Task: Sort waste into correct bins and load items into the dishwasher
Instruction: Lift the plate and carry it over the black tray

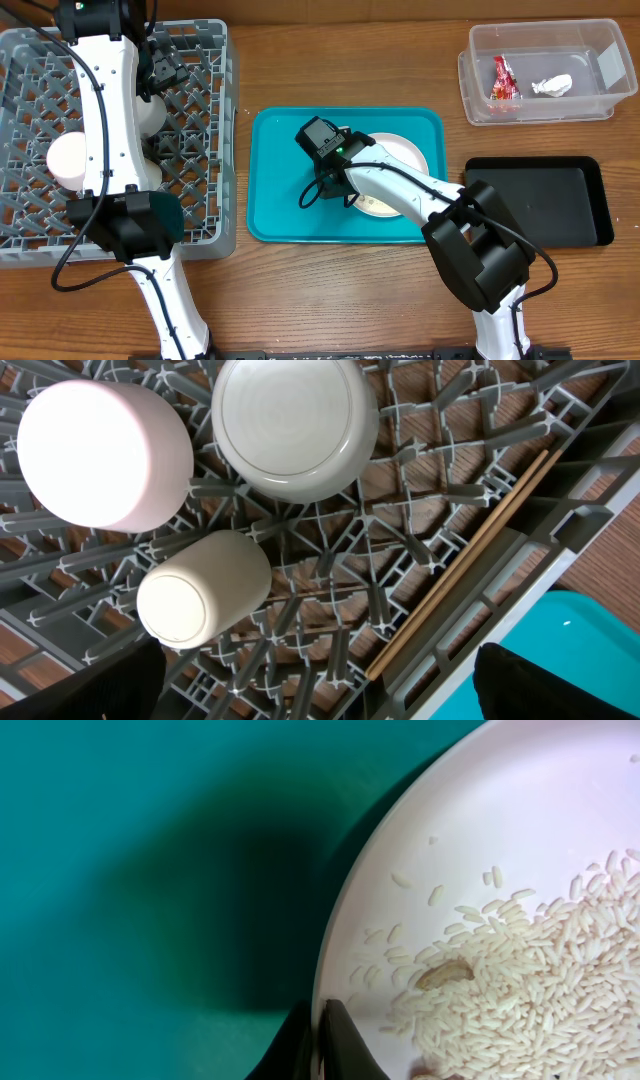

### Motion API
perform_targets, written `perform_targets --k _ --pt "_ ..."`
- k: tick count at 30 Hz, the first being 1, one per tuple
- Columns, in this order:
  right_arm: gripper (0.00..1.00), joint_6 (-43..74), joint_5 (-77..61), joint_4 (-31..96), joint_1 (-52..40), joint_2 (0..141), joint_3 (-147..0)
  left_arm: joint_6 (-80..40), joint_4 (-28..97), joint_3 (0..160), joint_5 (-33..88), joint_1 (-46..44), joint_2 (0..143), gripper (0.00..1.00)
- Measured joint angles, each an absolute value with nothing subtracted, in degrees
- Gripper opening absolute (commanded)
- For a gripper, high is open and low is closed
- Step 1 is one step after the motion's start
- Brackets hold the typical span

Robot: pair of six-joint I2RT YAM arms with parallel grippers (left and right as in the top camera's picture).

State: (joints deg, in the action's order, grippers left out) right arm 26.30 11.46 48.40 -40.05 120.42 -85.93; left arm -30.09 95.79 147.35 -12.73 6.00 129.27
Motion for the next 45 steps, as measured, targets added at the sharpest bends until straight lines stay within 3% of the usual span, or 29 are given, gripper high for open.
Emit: perform_targets --k 30,45 --pt "0.04 24.82 25.54 69.60 -40.05 120.53 -100.53 -30.09 95.79 147.35 -12.73 6.00 129.27 1.00" --pt "0.04 38.30 35.35 78.04 -37.30 120.42 -104.68 -30.09 95.79 147.35 -12.73 6.00 129.27 1.00"
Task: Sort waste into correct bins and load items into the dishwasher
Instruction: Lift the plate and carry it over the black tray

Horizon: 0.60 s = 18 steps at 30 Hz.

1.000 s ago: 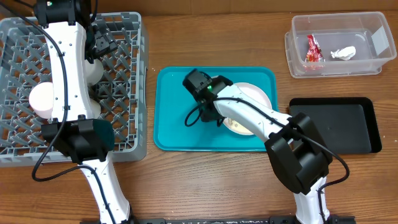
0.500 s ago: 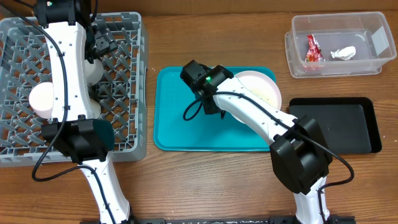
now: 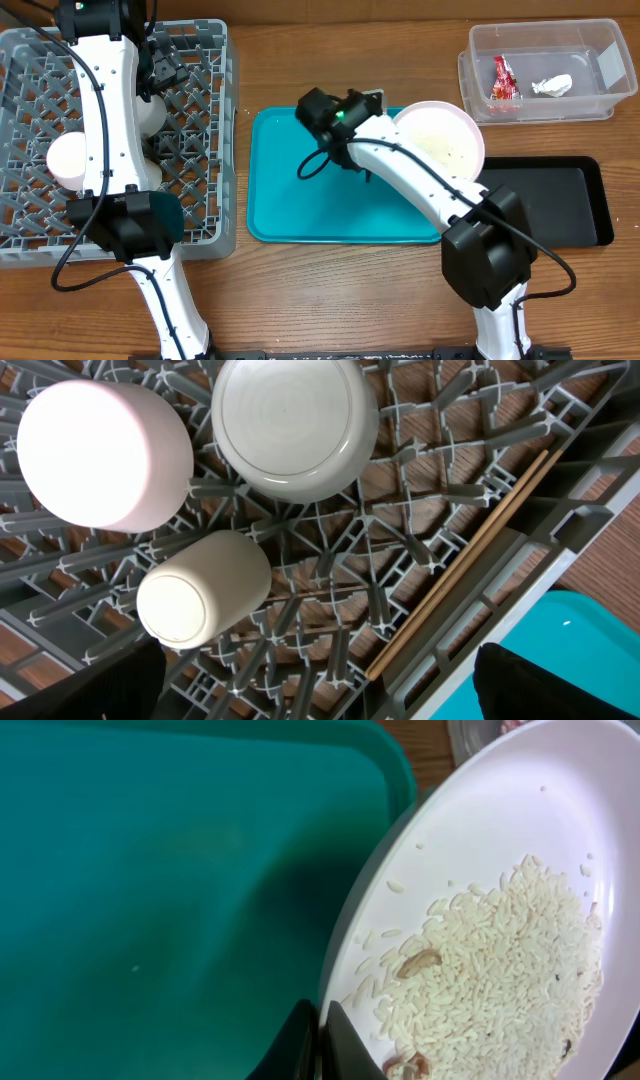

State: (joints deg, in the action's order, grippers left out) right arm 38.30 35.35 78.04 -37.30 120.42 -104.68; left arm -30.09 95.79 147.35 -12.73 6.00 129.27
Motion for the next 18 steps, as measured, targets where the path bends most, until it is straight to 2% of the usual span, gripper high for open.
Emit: perform_targets --k 18 --pt "0.04 41.74 24.58 76.62 -11.57 111.44 -104.81 -30.09 95.79 147.35 -12.73 6.00 129.27 1.00"
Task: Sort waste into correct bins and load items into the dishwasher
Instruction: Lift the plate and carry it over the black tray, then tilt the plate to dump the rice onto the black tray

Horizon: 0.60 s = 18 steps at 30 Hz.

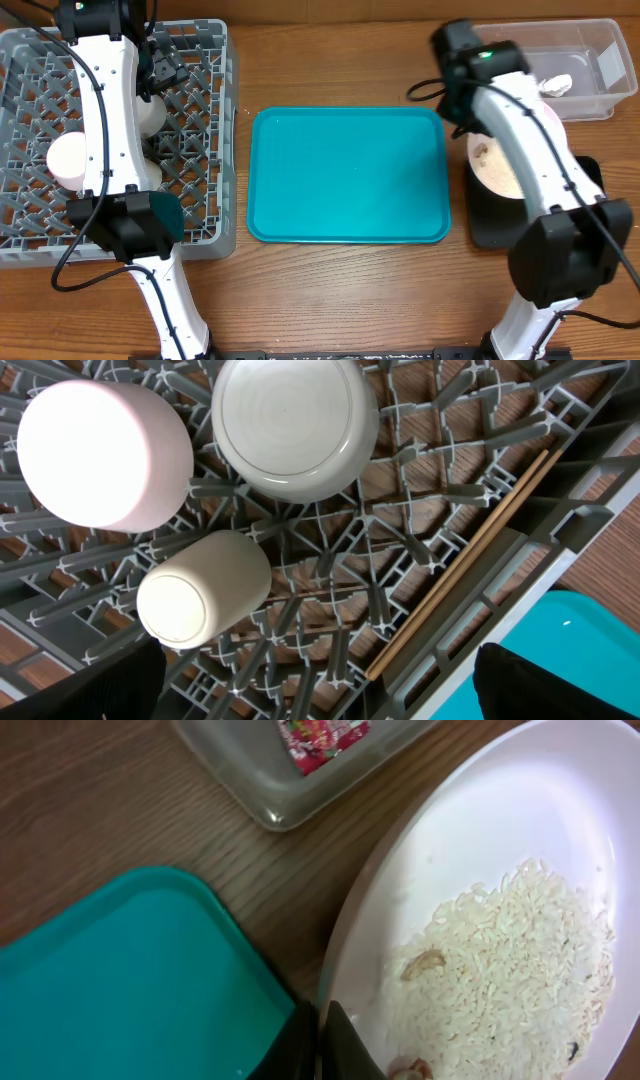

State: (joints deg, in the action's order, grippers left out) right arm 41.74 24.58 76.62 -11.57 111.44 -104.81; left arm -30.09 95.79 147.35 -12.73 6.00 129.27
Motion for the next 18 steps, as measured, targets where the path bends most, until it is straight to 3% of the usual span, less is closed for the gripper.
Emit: perform_targets --k 9,18 --pt "0.04 38.70 11.73 72.38 1.19 111.39 -104.84 -30.09 95.79 147.35 -12.73 6.00 129.27 1.00" --pt "0.04 37.01 0.34 71.20 7.86 111.39 -104.84 -30.09 95.79 147.35 -12.73 6.00 129.27 1.00"
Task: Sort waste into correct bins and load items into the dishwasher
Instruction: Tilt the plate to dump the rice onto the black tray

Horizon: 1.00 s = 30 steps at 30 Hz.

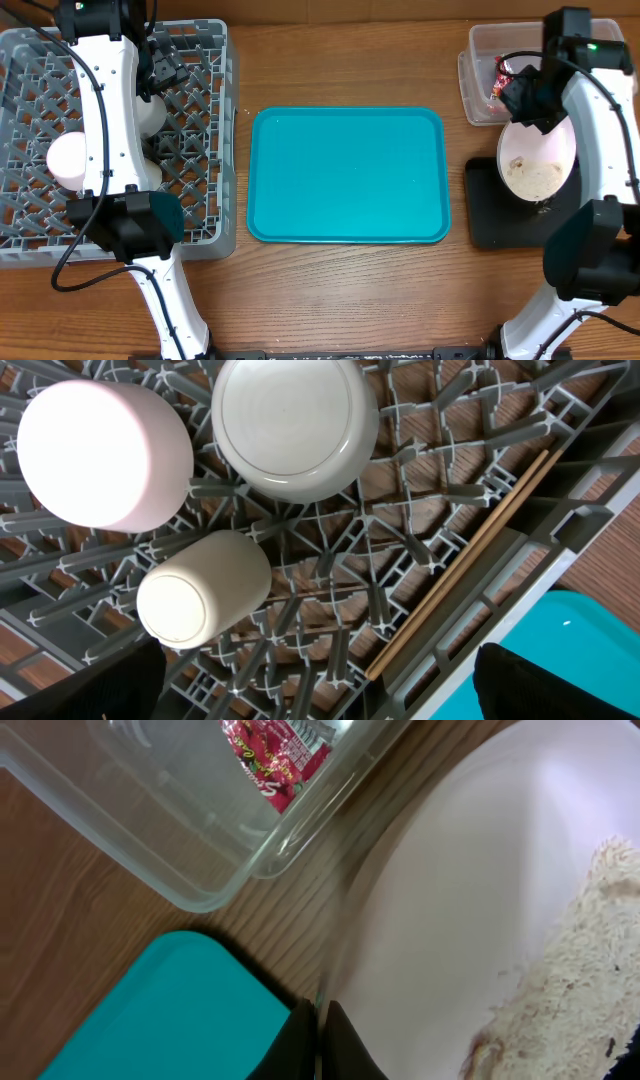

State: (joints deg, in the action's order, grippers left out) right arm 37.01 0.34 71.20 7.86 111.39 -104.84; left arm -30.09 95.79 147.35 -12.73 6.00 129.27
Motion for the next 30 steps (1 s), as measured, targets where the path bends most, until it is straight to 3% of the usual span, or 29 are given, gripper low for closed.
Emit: perform_targets --k 18,30 --pt "0.04 33.65 -22.81 72.99 21.74 111.39 -104.84 -30.09 95.79 147.35 -12.73 6.00 129.27 1.00" --pt "0.04 30.09 -32.71 77.23 25.85 111.39 -104.84 -30.06 95.79 147.35 -12.73 6.00 129.27 1.00"
